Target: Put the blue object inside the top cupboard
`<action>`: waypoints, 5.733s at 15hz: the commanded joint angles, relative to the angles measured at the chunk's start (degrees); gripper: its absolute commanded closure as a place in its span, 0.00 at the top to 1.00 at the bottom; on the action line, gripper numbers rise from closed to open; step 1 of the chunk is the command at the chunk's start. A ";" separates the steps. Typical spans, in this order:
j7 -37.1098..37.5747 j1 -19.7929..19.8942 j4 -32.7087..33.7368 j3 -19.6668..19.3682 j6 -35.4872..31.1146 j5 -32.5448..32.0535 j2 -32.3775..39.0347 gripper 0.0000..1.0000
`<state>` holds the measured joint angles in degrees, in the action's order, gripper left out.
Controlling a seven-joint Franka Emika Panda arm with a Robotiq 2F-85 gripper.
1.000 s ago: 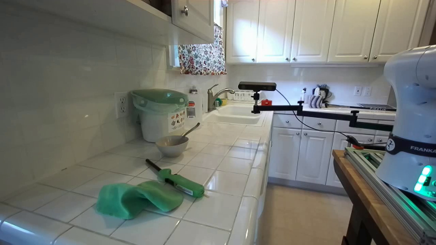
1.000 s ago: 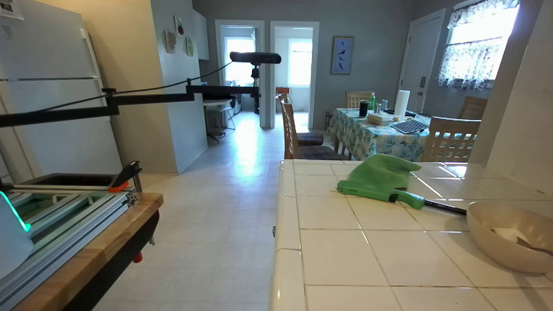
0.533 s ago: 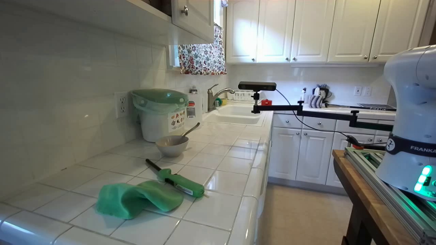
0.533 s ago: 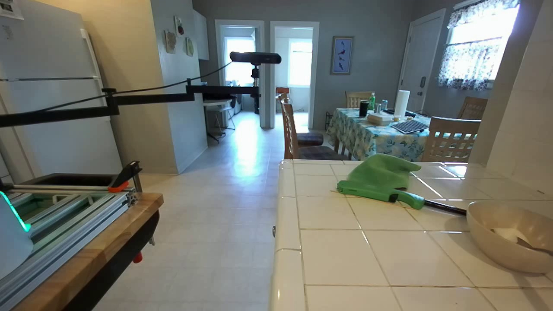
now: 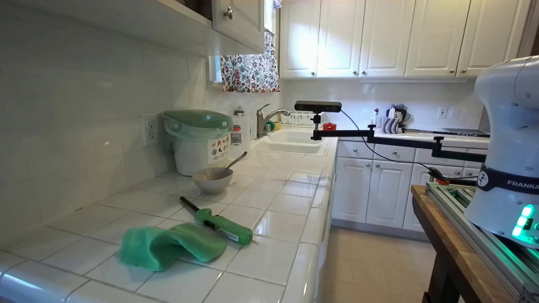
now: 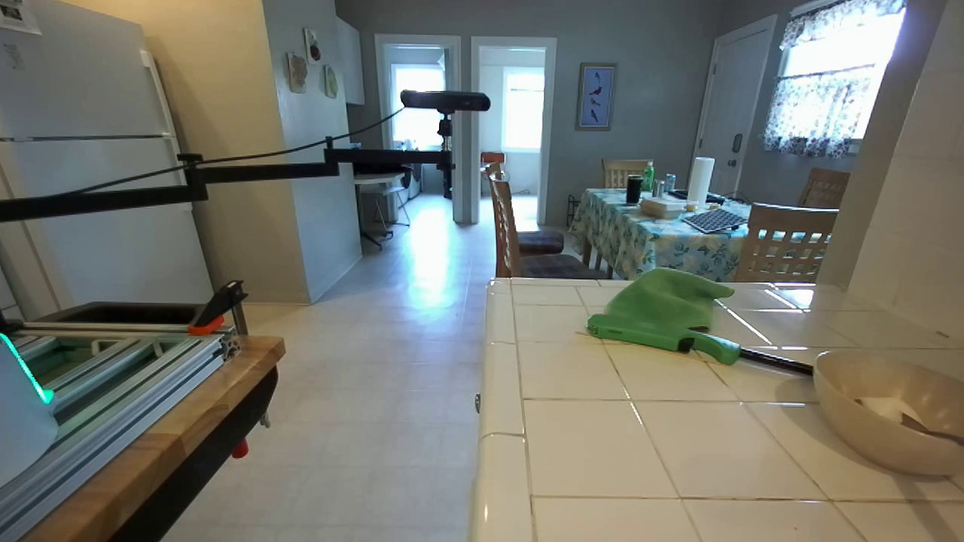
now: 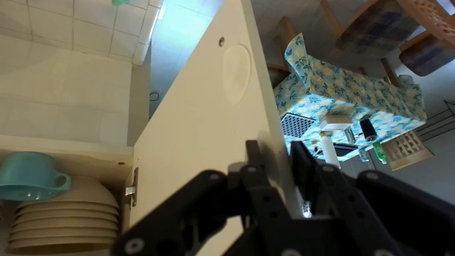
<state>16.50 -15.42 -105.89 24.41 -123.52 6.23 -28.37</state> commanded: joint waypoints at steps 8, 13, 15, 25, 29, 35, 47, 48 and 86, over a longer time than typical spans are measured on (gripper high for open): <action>1.65 2.78 -2.18 -0.70 0.32 -4.23 -3.81 0.06; 2.22 5.45 -2.60 -2.10 4.17 -5.04 -5.83 0.05; 2.20 6.34 -2.64 -2.59 5.41 -5.10 -6.30 0.05; 2.76 10.82 -1.65 -4.09 8.55 -7.26 -5.97 0.05; 2.81 12.33 -0.91 -4.91 9.43 -8.29 -4.90 0.05; 4.23 16.12 0.44 -5.67 9.62 -13.28 -1.98 0.05; 11.49 17.64 4.28 -5.68 8.61 -23.68 5.09 0.05; 11.90 17.45 4.60 -5.64 8.97 -23.67 5.51 0.46; 19.35 10.24 22.12 -7.20 27.28 -25.52 17.63 1.00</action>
<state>35.90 -4.41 -83.39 17.76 -93.89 -16.57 -11.05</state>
